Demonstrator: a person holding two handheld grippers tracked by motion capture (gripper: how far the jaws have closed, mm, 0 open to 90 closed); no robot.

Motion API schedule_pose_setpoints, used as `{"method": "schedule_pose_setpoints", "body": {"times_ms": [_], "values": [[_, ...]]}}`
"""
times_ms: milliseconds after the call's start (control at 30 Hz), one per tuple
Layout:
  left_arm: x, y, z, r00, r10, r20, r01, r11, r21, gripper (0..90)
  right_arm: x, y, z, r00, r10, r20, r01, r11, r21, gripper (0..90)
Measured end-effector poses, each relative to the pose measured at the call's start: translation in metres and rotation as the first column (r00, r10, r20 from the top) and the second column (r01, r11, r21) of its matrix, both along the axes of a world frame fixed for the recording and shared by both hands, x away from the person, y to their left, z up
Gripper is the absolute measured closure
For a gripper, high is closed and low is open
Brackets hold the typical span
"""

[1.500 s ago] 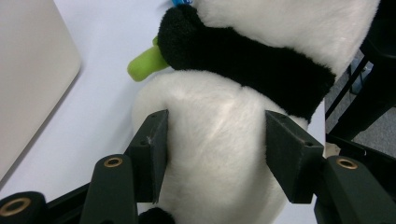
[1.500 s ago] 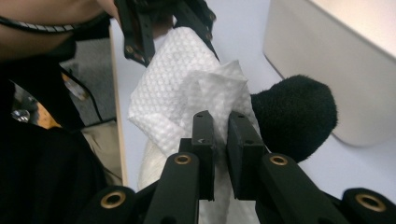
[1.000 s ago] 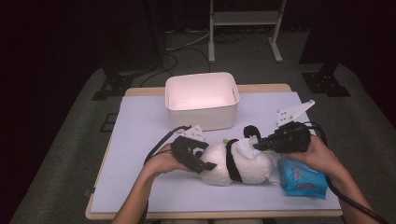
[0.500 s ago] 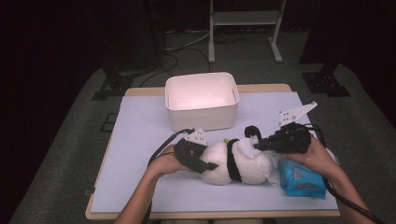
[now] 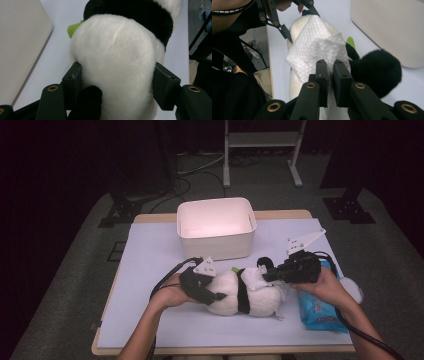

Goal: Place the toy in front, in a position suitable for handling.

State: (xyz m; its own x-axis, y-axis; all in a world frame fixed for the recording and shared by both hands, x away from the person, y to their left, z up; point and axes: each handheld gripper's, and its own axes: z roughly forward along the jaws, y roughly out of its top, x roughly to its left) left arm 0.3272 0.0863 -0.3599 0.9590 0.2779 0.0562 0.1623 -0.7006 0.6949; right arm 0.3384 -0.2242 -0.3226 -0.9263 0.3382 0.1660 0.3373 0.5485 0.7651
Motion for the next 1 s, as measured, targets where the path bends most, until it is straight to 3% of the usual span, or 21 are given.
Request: {"method": "schedule_pose_setpoints", "body": {"times_ms": [400, 600, 867, 1000], "values": [[-0.003, 0.019, 0.001, 0.9993, 0.035, 0.011, -0.035, 0.9993, -0.012, 36.8, 0.006, -0.004, -0.007, 0.9994, -0.030, -0.018, 0.028, 0.998, -0.064, 82.1], [-0.006, 0.015, 0.003, 0.9992, 0.035, 0.022, -0.035, 0.9993, -0.011, 36.7, 0.003, 0.011, 0.001, 1.0000, 0.007, 0.002, -0.007, 0.999, -0.043, 82.0], [-0.009, 0.012, 0.006, 0.9992, 0.026, 0.029, -0.026, 0.9996, -0.008, 36.7, 0.004, 0.043, 0.006, 0.9973, 0.071, 0.018, -0.069, 0.994, -0.081, 81.7], [-0.008, 0.016, 0.002, 0.9997, 0.023, 0.013, -0.023, 0.9992, -0.032, 36.7, 0.004, 0.042, 0.004, 0.9973, 0.072, 0.014, -0.070, 0.994, -0.081, 82.0]]}}
